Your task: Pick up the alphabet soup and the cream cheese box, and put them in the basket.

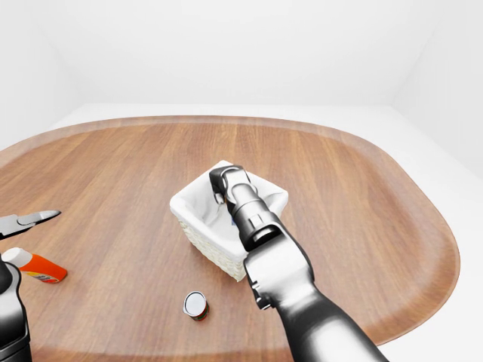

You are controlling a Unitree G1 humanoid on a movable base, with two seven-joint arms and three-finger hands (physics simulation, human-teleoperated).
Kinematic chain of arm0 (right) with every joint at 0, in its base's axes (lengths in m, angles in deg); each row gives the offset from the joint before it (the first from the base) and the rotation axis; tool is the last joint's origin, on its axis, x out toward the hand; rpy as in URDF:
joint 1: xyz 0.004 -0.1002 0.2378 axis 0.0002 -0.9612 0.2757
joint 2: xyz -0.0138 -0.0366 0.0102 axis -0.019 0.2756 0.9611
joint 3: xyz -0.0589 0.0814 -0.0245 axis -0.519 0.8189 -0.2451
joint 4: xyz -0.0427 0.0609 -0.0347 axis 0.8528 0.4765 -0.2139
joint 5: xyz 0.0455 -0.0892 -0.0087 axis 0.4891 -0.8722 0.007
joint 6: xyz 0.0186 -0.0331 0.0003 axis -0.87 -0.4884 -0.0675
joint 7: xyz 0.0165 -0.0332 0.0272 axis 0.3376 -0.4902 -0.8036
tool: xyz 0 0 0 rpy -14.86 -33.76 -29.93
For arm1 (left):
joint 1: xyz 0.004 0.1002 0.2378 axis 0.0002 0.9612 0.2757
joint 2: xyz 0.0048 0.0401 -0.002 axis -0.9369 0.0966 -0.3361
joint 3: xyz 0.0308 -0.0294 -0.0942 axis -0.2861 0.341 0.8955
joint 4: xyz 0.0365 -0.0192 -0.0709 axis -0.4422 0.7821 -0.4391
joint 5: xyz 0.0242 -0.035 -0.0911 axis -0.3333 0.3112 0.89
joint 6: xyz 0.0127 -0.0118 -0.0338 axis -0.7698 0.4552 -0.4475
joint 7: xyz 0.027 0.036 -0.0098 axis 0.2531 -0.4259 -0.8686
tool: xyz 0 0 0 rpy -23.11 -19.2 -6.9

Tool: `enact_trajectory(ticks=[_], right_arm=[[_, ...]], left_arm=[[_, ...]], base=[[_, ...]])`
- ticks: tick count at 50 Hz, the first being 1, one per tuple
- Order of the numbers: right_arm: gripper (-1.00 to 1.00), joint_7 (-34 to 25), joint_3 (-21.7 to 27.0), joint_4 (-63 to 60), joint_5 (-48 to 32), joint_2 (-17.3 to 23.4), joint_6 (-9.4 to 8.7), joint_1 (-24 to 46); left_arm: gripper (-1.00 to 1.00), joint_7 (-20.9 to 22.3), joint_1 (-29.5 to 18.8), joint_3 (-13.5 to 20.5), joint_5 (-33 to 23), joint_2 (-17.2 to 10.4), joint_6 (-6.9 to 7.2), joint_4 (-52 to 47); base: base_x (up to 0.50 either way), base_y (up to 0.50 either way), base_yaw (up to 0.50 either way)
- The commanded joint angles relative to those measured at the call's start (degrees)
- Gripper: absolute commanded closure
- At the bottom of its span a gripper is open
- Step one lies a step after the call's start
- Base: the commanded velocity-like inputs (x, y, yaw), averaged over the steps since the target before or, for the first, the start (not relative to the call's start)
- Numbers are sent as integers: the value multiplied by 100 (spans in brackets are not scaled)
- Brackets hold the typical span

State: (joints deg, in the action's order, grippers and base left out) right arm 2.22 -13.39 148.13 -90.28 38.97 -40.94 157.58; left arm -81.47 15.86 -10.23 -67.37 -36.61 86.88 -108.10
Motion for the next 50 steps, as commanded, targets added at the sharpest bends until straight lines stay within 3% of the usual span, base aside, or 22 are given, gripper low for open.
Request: enact_trajectory(ticks=[1, 5, 6, 7, 20, 35, 40, 44, 45, 47, 50], right_arm=[[100, 164, -38, -25, -108, -12, 0, 44], [100, 191, -23, -25, -78, -18, 0, 66], [35, 170, -23, -49, -71, -28, 0, 79], [-100, 137, -36, -75, -76, -35, 0, 102], [-100, -794, -75, -751, -366, 183, 0, 538], [-100, -1442, 151, -1326, -654, 408, 0, 1092], [-100, -1073, 383, -1251, -266, 482, 0, 1483], [-100, -450, 558, -1204, 300, 507, 0, 1766], [-100, 27, 851, -1307, 748, 416, 0, 1801], [-100, 296, 837, -1414, 1199, 380, 0, 1754], [-100, 1294, 847, -1635, 1735, 398, 0, 1651]], left_arm=[[-100, 25, 6, 4, -5, 7, 0, -46], [-100, 49, 3, 6, -13, 5, 0, -79], [-100, 63, 6, 7, -17, 7, 0, -99], [-100, 16, 7, 3, -9, 10, 0, -34], [-100, 42, 30, 24, -3, 11, 0, -68], [-100, -22, 24, 8, -5, 12, 0, 16], [-100, -9, 14, -10, -26, 10, 0, 15], [-100, 30, 19, 7, -26, 10, 0, -45], [-100, 7, 13, 0, -30, 12, 0, -14], [-100, -2, 12, 19, -19, 13, 0, -23], [-100, 31, 17, -1, -37, 9, 0, -43]], base=[[0, 0, 0], [0, 0, 0], [0, 0, 0], [0, 0, 0], [0, 0, 0], [0, 0, 0], [0, 0, 0], [0, 0, 0], [0, 0, 0], [0, 0, 0], [0, 0, 0]])
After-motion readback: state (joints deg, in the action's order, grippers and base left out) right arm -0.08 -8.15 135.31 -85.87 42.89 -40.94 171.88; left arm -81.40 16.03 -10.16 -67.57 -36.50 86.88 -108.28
